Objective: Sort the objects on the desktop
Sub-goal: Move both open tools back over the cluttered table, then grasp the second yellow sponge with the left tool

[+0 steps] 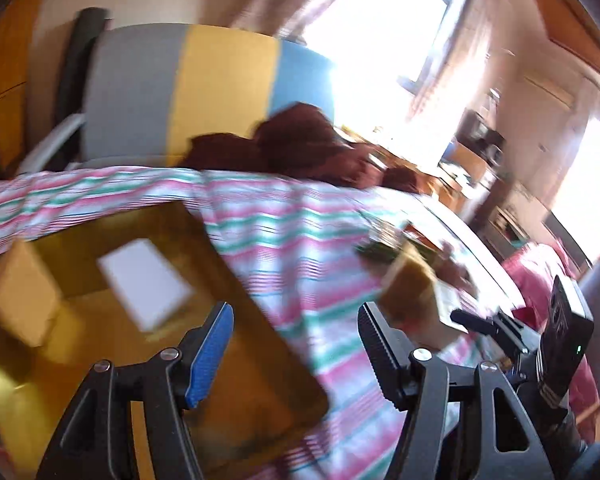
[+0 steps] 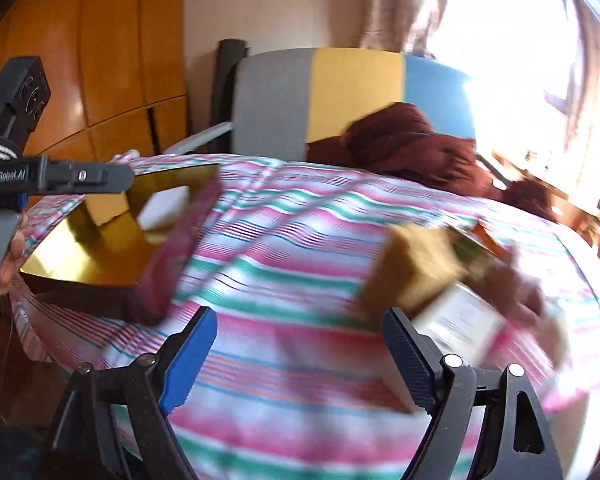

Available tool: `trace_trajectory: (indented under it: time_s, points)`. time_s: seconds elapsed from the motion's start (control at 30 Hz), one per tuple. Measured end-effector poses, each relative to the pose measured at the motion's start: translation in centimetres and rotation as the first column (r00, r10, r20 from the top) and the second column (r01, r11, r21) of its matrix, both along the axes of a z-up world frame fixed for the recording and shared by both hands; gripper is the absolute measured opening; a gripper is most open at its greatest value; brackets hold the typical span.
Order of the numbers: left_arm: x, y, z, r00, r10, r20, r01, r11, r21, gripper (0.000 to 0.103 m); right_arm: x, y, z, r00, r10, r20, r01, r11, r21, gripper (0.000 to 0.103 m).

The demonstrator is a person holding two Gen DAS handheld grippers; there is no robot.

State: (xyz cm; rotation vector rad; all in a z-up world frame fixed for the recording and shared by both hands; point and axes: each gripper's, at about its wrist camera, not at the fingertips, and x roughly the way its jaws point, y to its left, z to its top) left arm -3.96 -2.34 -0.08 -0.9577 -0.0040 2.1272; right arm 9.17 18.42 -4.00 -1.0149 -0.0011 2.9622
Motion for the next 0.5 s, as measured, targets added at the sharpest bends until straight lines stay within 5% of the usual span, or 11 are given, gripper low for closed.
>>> trace_trajectory:
  time_s: [0.27,0.5]
  points:
    - [2.4,11.0,-1.2,0.985,-0.17,0.009,0.17,0.983,-0.073,0.067,3.2,6.9,-2.2,0.979,-0.191,0.063,0.195,0.978,-0.066,0.091]
    - [2.0,17.2,-1.6,0.965,-0.262,-0.012,0.258,0.955,-0.148,0.083,3.8,7.5,-4.8,0.971,-0.239,0.024,0.24,0.965,-0.109,0.092]
